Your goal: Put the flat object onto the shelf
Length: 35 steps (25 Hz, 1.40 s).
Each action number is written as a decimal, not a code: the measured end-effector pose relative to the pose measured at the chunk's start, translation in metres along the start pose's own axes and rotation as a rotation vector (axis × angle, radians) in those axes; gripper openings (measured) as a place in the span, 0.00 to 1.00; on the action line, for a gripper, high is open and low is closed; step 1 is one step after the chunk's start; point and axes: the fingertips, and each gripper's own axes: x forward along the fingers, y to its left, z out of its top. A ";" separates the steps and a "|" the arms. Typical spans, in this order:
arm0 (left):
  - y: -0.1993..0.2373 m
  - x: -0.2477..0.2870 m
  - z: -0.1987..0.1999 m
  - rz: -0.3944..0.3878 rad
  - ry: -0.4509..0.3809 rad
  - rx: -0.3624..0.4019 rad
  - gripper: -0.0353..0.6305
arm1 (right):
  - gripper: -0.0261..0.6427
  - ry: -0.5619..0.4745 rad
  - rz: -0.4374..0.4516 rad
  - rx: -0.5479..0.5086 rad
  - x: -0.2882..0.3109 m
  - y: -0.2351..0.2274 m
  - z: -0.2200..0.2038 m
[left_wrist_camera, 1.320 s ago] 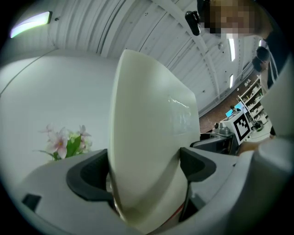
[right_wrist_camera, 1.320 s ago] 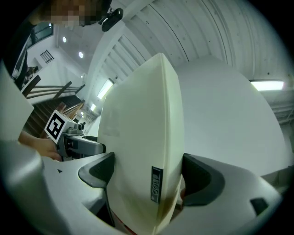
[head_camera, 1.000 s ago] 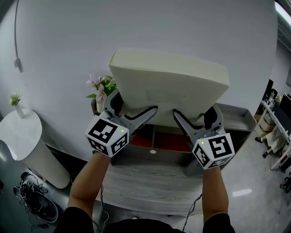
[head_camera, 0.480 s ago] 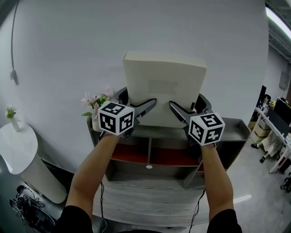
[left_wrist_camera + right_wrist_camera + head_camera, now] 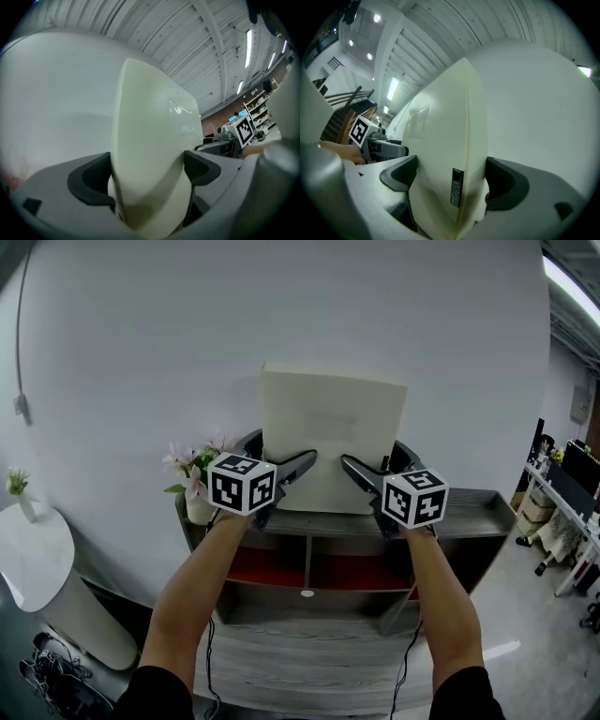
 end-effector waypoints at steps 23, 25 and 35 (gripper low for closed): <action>0.012 -0.008 -0.005 0.104 -0.107 -0.013 0.77 | 0.72 0.012 -0.035 0.019 0.003 -0.019 -0.018; 0.012 -0.013 0.004 0.129 -0.131 0.006 0.77 | 0.72 0.003 -0.035 0.032 -0.002 -0.021 -0.018; -0.012 -0.029 0.017 0.148 -0.175 0.053 0.77 | 0.72 -0.126 -0.079 0.039 -0.034 -0.003 0.005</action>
